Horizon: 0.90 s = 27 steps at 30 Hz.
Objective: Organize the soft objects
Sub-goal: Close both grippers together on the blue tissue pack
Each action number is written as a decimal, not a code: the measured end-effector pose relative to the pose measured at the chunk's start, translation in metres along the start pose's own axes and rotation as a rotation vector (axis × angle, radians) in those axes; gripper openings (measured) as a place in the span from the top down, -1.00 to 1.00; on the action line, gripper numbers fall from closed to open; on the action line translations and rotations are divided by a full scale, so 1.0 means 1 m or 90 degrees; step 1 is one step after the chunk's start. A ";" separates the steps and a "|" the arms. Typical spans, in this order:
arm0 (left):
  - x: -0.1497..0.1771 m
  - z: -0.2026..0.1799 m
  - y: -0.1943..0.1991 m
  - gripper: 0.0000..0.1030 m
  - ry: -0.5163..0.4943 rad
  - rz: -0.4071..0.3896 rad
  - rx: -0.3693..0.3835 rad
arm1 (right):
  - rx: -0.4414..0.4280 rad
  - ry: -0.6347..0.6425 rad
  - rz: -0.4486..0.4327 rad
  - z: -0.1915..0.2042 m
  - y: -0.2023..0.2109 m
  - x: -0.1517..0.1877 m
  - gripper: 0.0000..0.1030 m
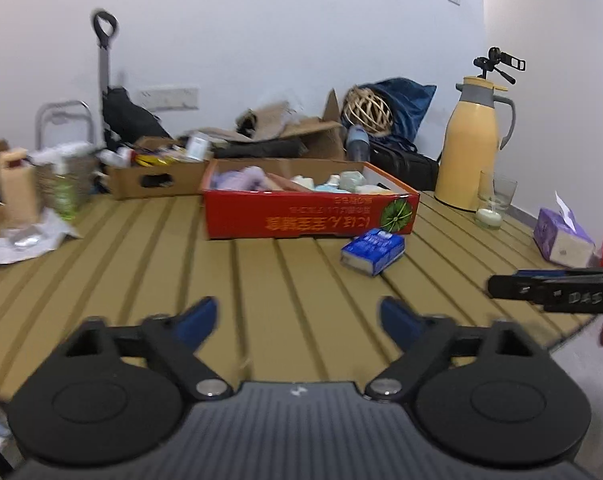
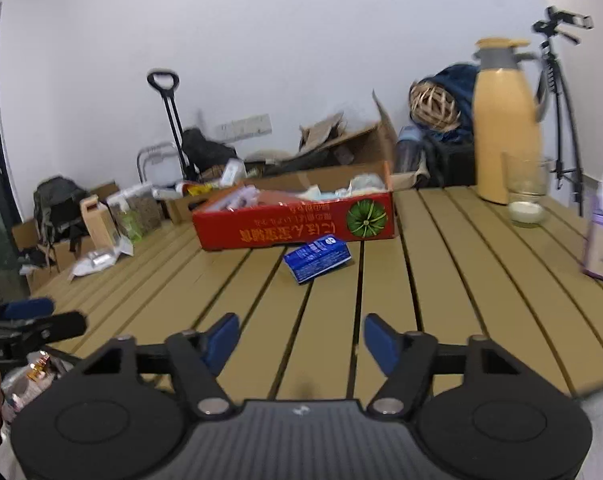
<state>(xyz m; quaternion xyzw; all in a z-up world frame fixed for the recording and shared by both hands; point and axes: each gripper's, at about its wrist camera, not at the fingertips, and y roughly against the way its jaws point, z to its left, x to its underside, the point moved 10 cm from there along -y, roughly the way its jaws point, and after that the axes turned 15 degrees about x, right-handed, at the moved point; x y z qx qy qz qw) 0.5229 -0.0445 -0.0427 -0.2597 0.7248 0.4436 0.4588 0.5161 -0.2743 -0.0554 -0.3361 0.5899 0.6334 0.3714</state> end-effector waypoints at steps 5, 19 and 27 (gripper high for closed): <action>-0.021 0.008 -0.099 -0.14 0.114 0.073 0.094 | -0.014 0.003 0.025 0.001 -0.085 -0.043 0.10; -0.020 0.019 -0.210 0.45 0.239 0.114 0.192 | -0.087 -0.126 0.134 -0.004 -0.214 -0.054 0.56; -0.024 0.020 -0.212 0.46 0.211 0.076 0.151 | -0.090 -0.120 0.129 0.000 -0.208 -0.049 0.59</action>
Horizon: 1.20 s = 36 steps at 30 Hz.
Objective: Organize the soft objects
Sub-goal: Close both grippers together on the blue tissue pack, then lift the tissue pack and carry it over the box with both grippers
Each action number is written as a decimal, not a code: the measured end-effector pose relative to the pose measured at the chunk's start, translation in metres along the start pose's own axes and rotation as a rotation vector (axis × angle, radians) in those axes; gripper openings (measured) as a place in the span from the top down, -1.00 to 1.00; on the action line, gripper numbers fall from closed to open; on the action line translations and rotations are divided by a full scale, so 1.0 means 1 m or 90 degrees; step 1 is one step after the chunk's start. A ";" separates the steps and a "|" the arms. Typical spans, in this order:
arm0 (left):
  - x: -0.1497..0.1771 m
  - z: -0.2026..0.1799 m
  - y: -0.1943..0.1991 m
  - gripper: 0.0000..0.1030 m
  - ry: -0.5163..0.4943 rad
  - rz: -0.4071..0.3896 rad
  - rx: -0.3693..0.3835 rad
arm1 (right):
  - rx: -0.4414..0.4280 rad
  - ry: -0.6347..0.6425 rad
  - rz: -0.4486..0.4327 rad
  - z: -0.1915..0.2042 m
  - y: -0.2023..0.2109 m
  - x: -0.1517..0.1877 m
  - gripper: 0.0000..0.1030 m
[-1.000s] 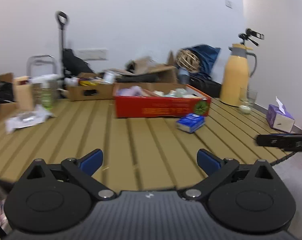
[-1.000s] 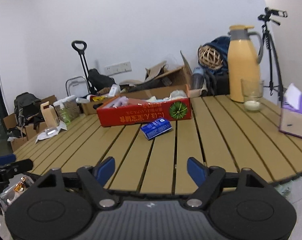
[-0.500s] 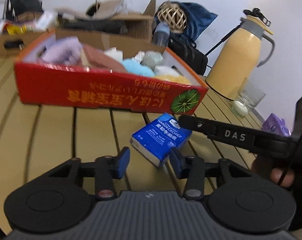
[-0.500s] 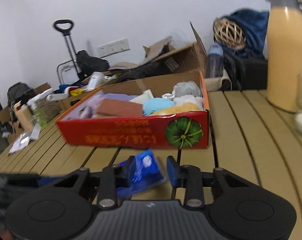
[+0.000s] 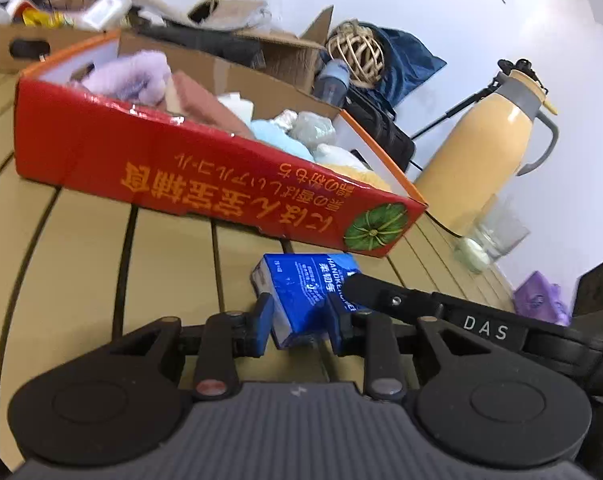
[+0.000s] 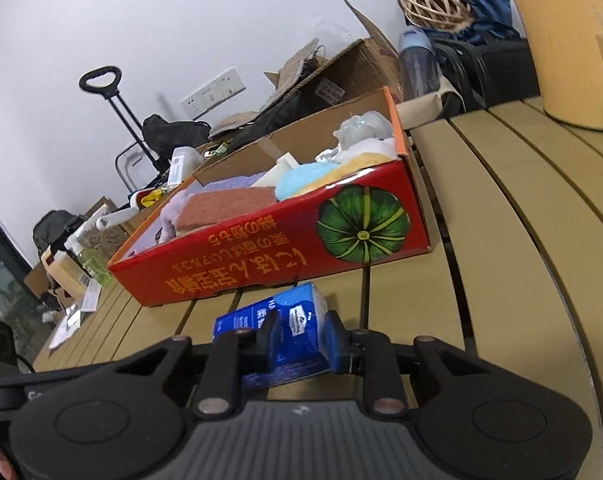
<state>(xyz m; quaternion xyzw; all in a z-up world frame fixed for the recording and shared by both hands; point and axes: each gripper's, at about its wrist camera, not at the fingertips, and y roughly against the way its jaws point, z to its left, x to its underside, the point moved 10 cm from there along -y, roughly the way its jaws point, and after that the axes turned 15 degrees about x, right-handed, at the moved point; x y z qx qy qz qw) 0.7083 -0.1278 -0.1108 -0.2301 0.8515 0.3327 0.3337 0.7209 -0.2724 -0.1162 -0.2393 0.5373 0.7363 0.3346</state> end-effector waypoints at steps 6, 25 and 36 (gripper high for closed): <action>0.016 -0.027 0.057 0.48 -0.054 -0.043 -0.042 | 0.010 0.010 -0.024 0.021 0.045 0.016 0.68; 0.089 -0.181 0.272 0.60 -0.170 -0.185 0.000 | -0.067 0.057 -0.213 0.089 0.316 0.104 0.68; 0.080 -0.165 0.271 0.60 -0.159 -0.181 -0.003 | -0.070 0.062 -0.212 0.103 0.311 0.102 0.68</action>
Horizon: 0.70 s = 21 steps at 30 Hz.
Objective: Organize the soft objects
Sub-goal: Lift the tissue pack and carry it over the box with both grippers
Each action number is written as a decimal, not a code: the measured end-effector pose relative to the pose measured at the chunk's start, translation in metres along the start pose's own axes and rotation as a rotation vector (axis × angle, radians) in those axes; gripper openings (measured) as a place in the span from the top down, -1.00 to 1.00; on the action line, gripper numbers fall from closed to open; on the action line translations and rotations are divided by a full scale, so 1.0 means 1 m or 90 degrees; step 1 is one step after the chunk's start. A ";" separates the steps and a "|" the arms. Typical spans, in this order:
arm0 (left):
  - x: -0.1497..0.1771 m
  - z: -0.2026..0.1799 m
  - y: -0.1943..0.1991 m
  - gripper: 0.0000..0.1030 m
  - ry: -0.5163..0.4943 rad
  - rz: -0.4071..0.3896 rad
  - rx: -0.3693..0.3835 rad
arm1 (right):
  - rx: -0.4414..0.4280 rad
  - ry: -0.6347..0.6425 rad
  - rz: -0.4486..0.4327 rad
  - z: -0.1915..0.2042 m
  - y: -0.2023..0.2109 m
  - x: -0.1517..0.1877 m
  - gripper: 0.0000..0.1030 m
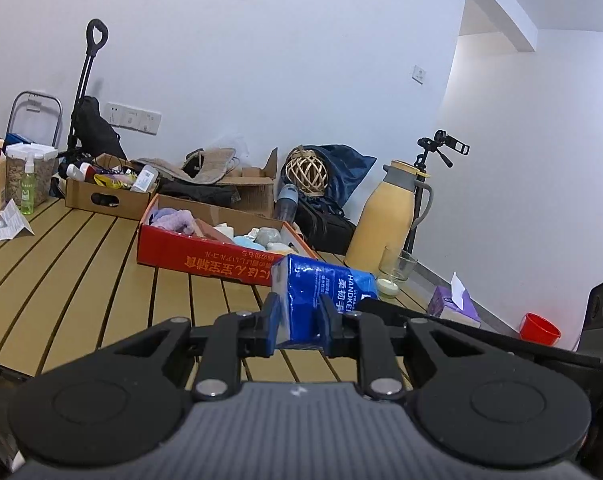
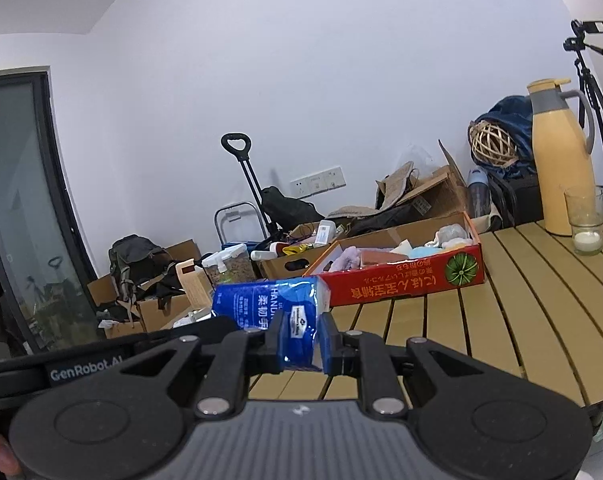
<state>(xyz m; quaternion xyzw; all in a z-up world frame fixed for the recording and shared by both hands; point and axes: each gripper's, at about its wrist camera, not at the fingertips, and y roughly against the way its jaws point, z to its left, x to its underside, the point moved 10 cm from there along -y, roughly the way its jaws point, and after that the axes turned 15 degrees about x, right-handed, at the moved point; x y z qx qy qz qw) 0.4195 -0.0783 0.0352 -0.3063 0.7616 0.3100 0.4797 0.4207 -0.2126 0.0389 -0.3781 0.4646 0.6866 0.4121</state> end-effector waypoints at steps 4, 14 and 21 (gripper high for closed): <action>0.000 0.010 -0.012 0.60 0.009 0.009 0.003 | 0.004 -0.005 0.009 -0.004 -0.014 0.000 0.68; -0.015 0.029 -0.053 0.60 0.004 0.011 0.008 | 0.013 -0.019 0.015 -0.016 -0.058 -0.015 0.68; -0.043 0.048 -0.096 0.60 -0.017 0.003 0.008 | 0.019 -0.012 0.004 -0.026 -0.101 -0.044 0.68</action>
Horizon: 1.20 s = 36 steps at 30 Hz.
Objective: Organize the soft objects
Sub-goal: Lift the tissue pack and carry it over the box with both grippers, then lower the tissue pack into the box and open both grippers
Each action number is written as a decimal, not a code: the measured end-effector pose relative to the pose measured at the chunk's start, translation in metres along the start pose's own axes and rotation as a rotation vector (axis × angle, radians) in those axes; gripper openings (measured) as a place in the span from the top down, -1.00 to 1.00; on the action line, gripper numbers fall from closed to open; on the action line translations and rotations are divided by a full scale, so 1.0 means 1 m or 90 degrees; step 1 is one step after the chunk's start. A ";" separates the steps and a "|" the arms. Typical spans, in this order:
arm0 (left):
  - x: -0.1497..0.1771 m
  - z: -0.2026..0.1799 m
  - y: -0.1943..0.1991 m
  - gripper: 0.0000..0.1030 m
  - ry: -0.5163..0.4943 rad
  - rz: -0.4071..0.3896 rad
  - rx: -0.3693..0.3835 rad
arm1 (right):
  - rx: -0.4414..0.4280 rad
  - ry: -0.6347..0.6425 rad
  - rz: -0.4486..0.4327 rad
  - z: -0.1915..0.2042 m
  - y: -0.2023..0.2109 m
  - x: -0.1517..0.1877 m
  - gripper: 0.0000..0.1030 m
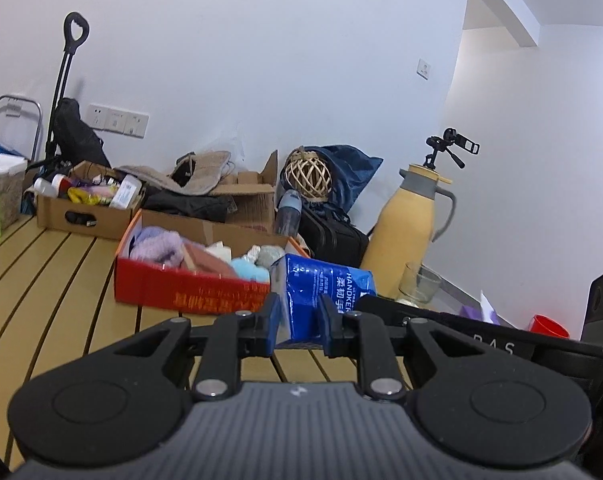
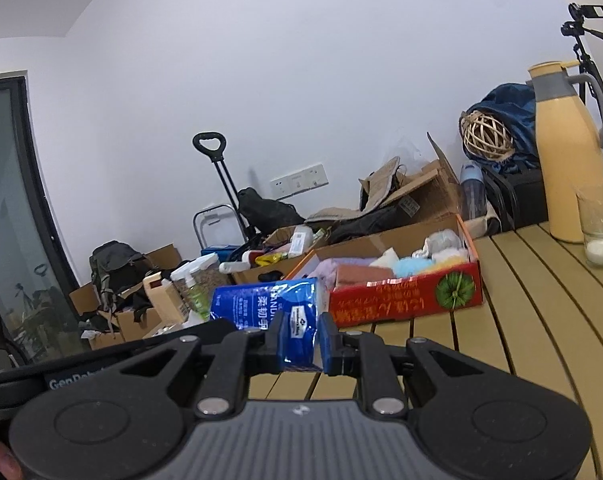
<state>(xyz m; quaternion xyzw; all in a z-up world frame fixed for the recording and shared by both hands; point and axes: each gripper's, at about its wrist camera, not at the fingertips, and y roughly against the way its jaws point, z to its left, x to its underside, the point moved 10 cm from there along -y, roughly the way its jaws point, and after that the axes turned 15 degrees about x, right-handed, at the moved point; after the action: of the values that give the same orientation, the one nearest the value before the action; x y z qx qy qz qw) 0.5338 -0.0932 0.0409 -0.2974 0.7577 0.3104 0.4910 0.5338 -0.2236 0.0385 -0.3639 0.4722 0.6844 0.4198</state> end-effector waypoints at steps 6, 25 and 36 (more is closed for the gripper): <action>-0.033 0.023 -0.037 0.60 -0.008 -0.017 0.003 | 0.002 0.019 -0.020 0.001 -0.042 -0.036 0.68; -0.044 0.140 -0.199 0.61 0.055 0.086 -0.001 | 0.024 -0.040 0.098 -0.054 -0.248 -0.058 0.68; -0.016 0.160 -0.205 0.19 0.061 0.123 -0.022 | 0.063 -0.025 0.129 -0.068 -0.268 -0.033 0.65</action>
<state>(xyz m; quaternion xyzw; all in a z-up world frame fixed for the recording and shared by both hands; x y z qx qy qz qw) 0.7837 -0.0978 -0.0332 -0.2459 0.8001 0.3544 0.4169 0.7994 -0.2414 -0.0432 -0.2798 0.5317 0.7059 0.3750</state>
